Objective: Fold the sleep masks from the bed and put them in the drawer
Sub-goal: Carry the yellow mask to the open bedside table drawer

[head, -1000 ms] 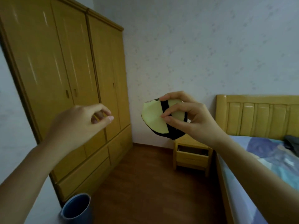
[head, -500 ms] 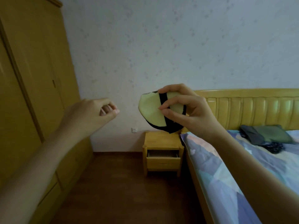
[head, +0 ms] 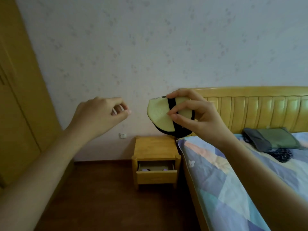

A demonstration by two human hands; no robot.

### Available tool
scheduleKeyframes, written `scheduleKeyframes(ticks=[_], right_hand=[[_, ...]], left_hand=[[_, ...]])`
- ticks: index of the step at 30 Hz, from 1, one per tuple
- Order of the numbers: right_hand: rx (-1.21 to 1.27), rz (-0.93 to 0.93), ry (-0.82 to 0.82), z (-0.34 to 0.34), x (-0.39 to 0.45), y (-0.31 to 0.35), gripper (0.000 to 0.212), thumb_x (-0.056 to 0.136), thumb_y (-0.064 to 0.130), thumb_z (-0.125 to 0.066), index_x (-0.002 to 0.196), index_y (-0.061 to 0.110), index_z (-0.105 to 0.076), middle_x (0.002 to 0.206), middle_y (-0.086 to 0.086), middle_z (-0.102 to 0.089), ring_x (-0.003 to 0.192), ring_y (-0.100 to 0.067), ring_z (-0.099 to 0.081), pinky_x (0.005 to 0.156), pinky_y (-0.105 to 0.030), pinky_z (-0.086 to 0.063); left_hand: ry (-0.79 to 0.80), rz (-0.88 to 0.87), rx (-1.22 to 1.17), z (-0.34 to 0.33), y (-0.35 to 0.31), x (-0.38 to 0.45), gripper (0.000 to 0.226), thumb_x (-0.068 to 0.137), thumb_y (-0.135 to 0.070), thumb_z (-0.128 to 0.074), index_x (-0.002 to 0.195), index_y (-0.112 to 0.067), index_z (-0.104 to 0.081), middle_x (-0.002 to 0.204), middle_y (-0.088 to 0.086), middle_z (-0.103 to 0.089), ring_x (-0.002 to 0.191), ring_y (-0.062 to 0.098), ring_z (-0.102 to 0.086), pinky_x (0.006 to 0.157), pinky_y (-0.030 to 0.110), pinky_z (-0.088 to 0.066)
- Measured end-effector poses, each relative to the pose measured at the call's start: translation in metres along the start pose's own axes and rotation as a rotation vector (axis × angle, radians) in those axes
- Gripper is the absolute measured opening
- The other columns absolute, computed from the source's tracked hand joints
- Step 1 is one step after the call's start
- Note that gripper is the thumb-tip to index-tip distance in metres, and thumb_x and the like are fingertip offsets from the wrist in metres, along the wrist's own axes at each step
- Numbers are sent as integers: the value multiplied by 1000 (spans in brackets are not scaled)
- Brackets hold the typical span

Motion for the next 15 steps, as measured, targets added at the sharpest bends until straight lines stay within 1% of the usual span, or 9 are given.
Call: scheduleKeyframes(ticks=[4, 6, 7, 9, 11, 13, 15], right_hand=[[54, -38, 23, 5, 32, -68, 7, 85, 7, -66, 87, 11, -72, 124, -4, -56, 118, -12, -52, 80, -14, -48], [70, -46, 57, 3, 48, -100, 7, 85, 8, -66, 88, 10, -72, 124, -4, -56, 116, -13, -53, 80, -16, -49], [85, -53, 73, 0, 55, -117, 7, 85, 8, -66, 88, 10, -72, 123, -5, -56, 115, -14, -54, 81, -18, -50], [131, -80, 94, -7, 68, -150, 7, 85, 7, -66, 88, 8, -72, 123, -4, -57, 115, -14, -54, 81, -23, -53], [173, -105, 117, -17, 79, -186, 7, 85, 6, -66, 89, 7, -72, 122, -3, -57, 116, -16, -54, 83, -28, -55], [196, -115, 156, -31, 88, -224, 9, 85, 6, -67, 93, 6, -72, 121, -4, -57, 117, -17, -54, 85, -29, -54], [196, -131, 206, -46, 97, -266, 14, 84, 5, -68, 97, 5, -71, 122, -4, -57, 118, -18, -54, 87, -28, -53]], left_hand=[[-10, 27, -11, -43, 4, 44, 18, 86, -51, -56, 94, -36, -64, 75, -19, -63, 67, -10, -52, 59, 20, -41], [4, 43, -37, -68, 9, 62, 22, 87, -53, -54, 99, -36, -63, 78, -19, -63, 69, -10, -53, 58, 19, -40], [20, 53, -58, -80, 12, 70, 25, 87, -55, -52, 101, -37, -61, 80, -19, -64, 71, -9, -55, 59, 19, -42], [62, 78, -132, -108, 20, 85, 32, 87, -60, -47, 108, -37, -58, 85, -21, -64, 77, -7, -58, 66, 23, -48], [111, 122, -256, -141, 28, 99, 40, 87, -64, -44, 116, -38, -54, 92, -22, -63, 85, -6, -59, 72, 25, -49], [158, 172, -450, -180, 36, 114, 47, 83, -69, -42, 119, -41, -52, 99, -25, -61, 92, -8, -58, 80, 24, -47], [215, 222, -638, -223, 48, 132, 45, 80, -67, -46, 117, -43, -54, 104, -25, -61, 97, -9, -57, 87, 24, -47]])
Point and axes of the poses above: each hand's wrist, its own x-axis towards the middle knuckle, its own z-axis out of the back of the hand, y = z × x, the point moved 1 cm from there along x, towards the middle knuckle
